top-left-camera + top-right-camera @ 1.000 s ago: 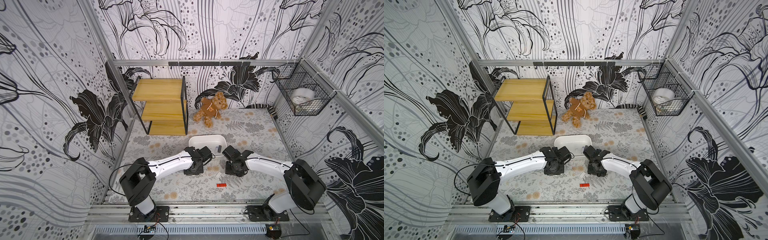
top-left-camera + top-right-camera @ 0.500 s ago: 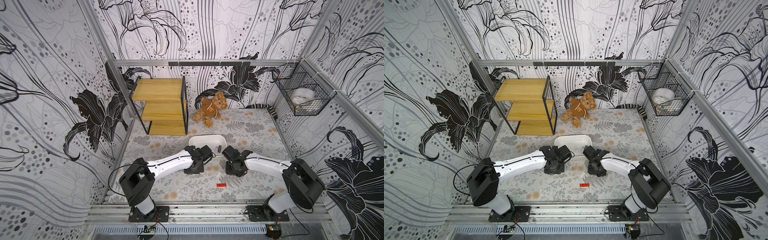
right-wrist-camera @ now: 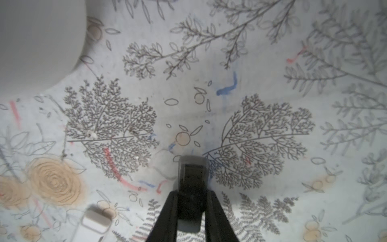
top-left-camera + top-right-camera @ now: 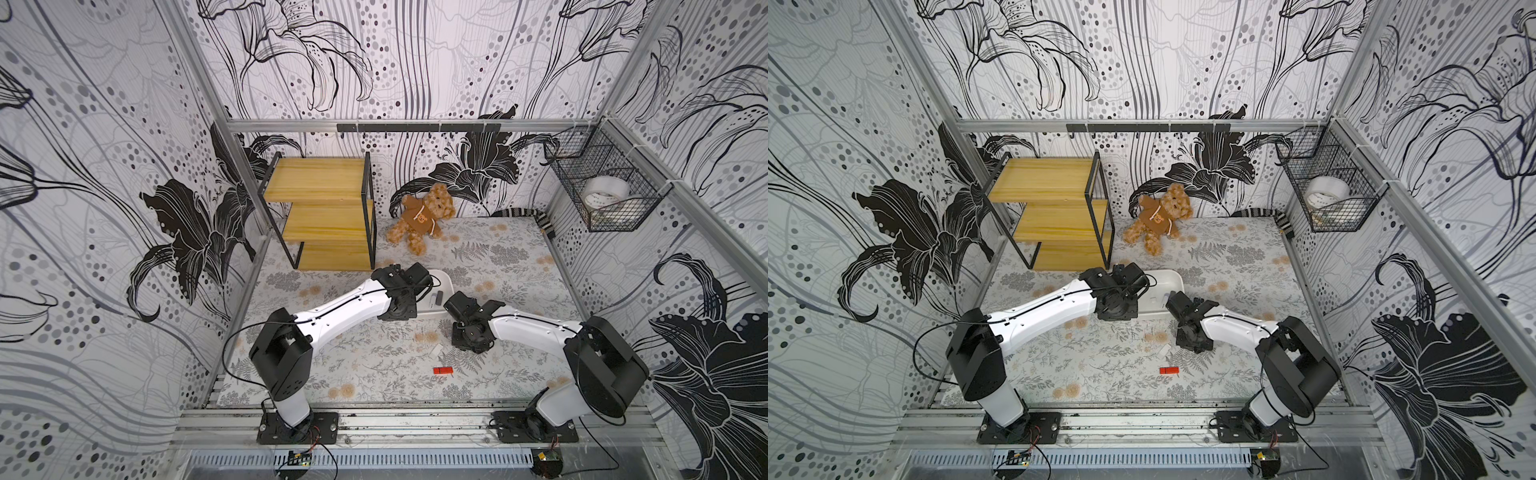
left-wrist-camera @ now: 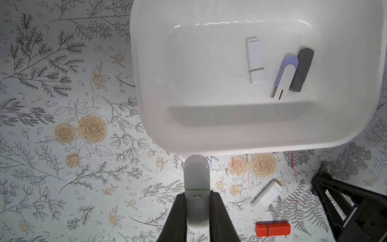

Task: Put the usb flash drive into the storage box
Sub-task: Pick up the USB flash from the center of the board, then place the USB flash in the storage box.

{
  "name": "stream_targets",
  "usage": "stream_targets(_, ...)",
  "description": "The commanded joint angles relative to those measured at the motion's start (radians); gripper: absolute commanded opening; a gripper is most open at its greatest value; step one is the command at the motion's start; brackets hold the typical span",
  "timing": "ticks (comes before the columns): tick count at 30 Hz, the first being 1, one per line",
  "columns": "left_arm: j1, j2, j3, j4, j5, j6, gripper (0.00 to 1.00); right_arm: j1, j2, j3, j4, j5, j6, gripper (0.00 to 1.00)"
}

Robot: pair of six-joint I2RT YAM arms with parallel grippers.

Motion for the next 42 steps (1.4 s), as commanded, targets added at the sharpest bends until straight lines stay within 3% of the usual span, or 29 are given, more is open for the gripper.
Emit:
stream_targets(1, 0.018, 0.059, 0.049, 0.010, -0.014, 0.063, 0.00, 0.003, 0.027, -0.034, 0.006, -0.009, 0.013, 0.07)
stream_targets(4, 0.026, 0.123, 0.098, 0.049, 0.014, 0.083, 0.00, 0.003, 0.016, -0.029, 0.000, -0.004, 0.014, 0.00)
stream_targets(19, 0.047, 0.440, 0.349, 0.132, 0.026, 0.123, 0.00, 0.001, -0.022, 0.067, -0.080, 0.043, -0.031, 0.00)
stream_targets(42, 0.106, 0.546, 0.372, 0.148, 0.036, 0.158, 0.00, 0.001, -0.040, 0.040, -0.081, 0.044, -0.023, 0.00)
